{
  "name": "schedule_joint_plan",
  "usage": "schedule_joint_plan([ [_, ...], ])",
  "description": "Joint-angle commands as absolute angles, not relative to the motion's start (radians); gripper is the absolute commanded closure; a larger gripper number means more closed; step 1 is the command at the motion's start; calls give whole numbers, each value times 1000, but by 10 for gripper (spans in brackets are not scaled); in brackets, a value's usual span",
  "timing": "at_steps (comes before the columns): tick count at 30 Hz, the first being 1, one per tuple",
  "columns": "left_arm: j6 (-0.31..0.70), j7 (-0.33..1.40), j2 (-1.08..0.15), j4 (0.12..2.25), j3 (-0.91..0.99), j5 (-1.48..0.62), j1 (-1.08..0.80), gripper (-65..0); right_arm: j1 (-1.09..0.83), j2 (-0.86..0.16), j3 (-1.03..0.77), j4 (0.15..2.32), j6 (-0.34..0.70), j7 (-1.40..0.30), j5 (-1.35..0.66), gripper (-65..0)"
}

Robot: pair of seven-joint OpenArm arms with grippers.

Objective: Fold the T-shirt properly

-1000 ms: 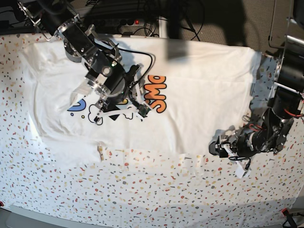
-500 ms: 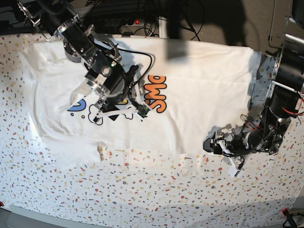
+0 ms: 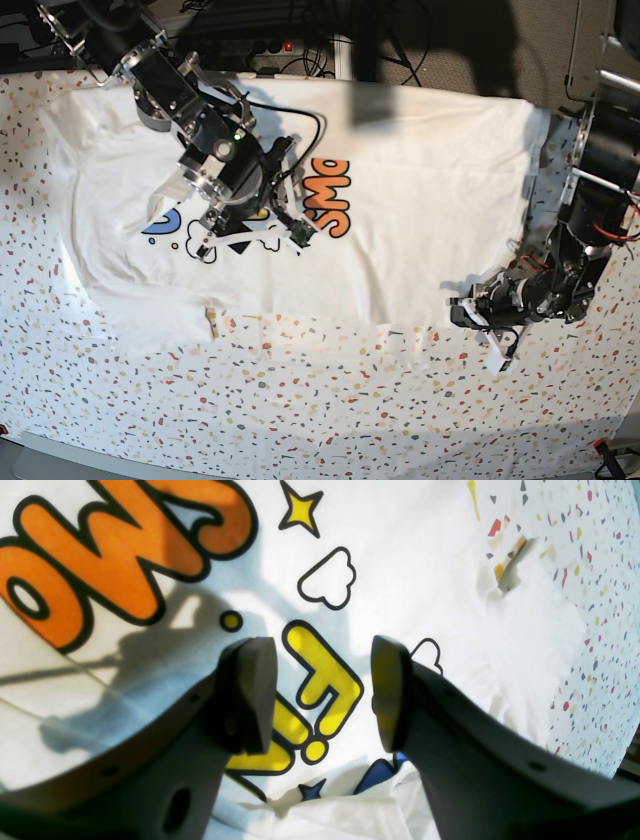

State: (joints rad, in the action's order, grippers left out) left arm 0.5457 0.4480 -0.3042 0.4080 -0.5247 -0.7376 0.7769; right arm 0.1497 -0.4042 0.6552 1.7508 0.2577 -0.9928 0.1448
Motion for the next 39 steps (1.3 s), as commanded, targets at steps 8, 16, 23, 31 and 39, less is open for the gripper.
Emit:
schedule_joint_plan([
  [8,550,417,-311,422,-523,-751,814,0,172,-407,647,1772,207,-967,240,-303],
  [16,550,419,-311,422,-523,-749,815,0,278,-338,197,1654,97,-907,46,-303],
  [23,550,421,-311,422,-523,-749,814,0,451,-366,-141,1378,263,-893,-135,-303],
  [31,550,425,-311,422,-523,-752,814,0,586,-437,-255,973,445,-829,-134,-304],
  [39,550,429,-311,422,-523,-752,815,0,596,-524,-255,858,449,-802,-142,-303],
])
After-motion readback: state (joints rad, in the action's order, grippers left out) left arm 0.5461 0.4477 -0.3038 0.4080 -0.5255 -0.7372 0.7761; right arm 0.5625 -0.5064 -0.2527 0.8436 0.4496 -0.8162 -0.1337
